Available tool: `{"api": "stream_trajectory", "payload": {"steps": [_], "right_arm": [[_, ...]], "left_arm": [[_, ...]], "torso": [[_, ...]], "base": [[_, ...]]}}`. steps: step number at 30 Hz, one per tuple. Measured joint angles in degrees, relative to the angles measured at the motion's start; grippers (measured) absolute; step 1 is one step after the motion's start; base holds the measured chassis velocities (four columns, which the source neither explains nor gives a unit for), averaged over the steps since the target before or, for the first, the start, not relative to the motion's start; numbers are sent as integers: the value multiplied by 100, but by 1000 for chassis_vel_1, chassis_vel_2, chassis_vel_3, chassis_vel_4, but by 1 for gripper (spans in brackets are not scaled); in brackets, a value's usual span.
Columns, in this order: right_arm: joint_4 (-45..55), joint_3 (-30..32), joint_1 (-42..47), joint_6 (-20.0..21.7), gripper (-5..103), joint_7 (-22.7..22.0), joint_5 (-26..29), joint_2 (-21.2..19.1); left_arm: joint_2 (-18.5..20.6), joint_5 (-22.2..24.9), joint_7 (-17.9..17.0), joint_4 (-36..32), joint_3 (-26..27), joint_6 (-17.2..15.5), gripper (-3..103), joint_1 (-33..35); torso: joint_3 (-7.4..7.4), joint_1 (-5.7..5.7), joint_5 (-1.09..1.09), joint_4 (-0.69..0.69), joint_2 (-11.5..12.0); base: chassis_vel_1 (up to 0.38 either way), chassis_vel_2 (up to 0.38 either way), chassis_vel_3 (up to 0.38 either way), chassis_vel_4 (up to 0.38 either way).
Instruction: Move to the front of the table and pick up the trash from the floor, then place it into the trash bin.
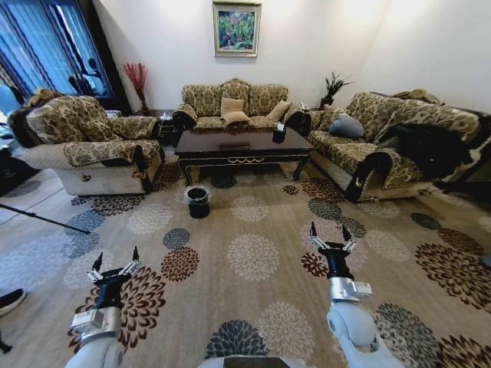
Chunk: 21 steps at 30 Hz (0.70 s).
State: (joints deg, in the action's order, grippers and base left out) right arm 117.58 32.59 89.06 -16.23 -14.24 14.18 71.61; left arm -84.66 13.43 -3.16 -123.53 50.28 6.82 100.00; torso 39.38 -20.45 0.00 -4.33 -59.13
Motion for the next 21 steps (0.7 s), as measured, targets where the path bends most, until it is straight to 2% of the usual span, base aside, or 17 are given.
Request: {"api": "stream_trajectory", "payload": {"steps": [21], "right_arm": [[0, 0, 0, 0, 100, 0, 0, 0]], "left_arm": [[0, 0, 0, 0, 0, 0, 100, 0]], "torso": [[337, -277, 0, 0, -615]], "base": [[0, 0, 0, 0]]}}
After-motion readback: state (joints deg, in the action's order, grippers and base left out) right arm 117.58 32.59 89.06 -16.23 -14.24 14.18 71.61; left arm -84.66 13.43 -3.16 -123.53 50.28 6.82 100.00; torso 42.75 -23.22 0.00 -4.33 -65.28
